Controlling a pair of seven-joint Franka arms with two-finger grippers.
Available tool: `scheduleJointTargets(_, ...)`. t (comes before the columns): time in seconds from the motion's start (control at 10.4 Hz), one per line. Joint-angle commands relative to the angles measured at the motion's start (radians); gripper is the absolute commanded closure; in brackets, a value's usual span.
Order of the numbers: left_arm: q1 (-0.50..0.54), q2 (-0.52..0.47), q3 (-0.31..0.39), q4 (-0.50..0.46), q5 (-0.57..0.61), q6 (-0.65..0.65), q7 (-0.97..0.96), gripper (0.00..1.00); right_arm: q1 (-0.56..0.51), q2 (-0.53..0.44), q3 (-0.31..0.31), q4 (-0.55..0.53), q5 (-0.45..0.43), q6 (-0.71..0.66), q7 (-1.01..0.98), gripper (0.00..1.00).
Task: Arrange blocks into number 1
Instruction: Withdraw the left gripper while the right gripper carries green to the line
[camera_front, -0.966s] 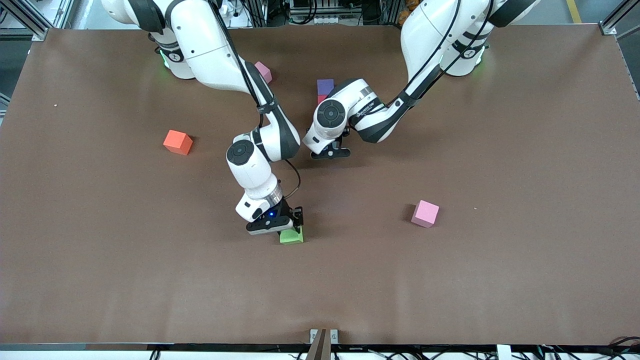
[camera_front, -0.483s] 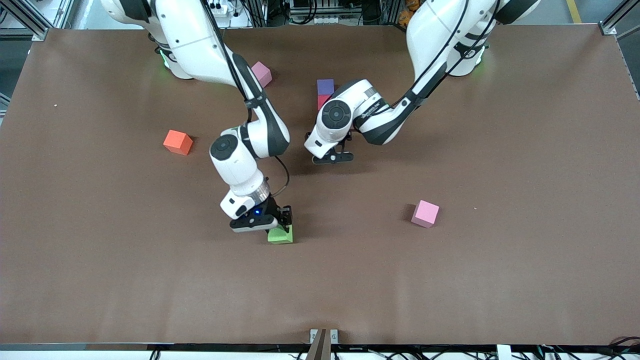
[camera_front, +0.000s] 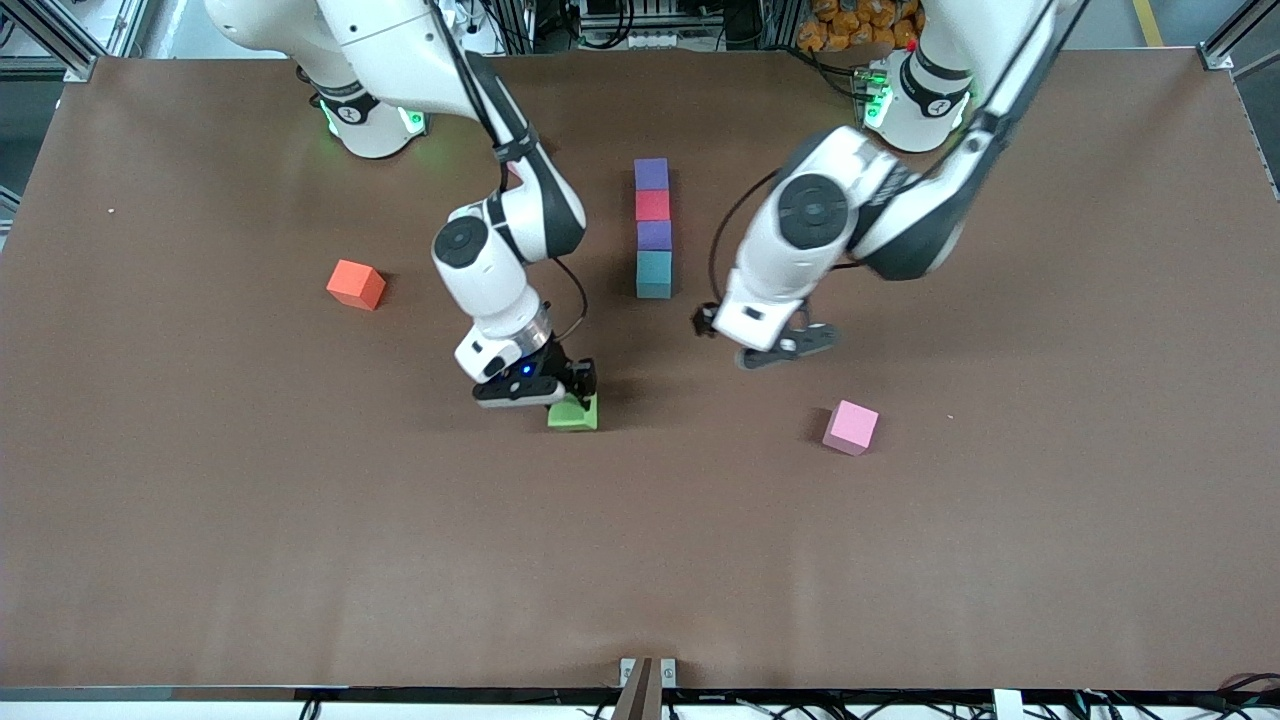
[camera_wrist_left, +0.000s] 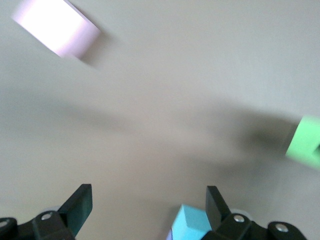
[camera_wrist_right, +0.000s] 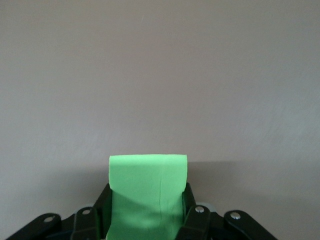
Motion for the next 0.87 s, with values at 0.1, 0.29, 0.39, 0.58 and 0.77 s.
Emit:
scheduleJointTargets(0.1, 0.110, -0.146, 0.062, -0.034, 0.006, -0.053, 0.015, 0.00, 0.178, -0.037, -0.034, -0.049, 0.012, 0.000, 0.228, 0.52)
scheduleJointTargets(0.29, 0.180, -0.180, 0.065, -0.034, 0.004, -0.074, 0.171, 0.00, 0.203, -0.063, -0.035, -0.052, -0.021, -0.065, 0.233, 0.52)
scheduleJointTargets(0.39, 0.226, -0.203, 0.067, -0.034, 0.001, -0.074, 0.252, 0.00, 0.206, -0.078, -0.035, -0.049, -0.131, -0.137, 0.238, 0.51)
scheduleJointTargets(0.58, 0.257, -0.249, 0.068, -0.031, -0.022, -0.082, 0.314, 0.00, 0.207, -0.076, -0.034, 0.008, -0.431, -0.324, 0.439, 0.51)
scheduleJointTargets(0.77, 0.257, -0.285, 0.081, 0.000, -0.014, -0.123, 0.386, 0.00, 0.209, -0.074, -0.029, 0.026, -0.509, -0.368, 0.534, 0.51)
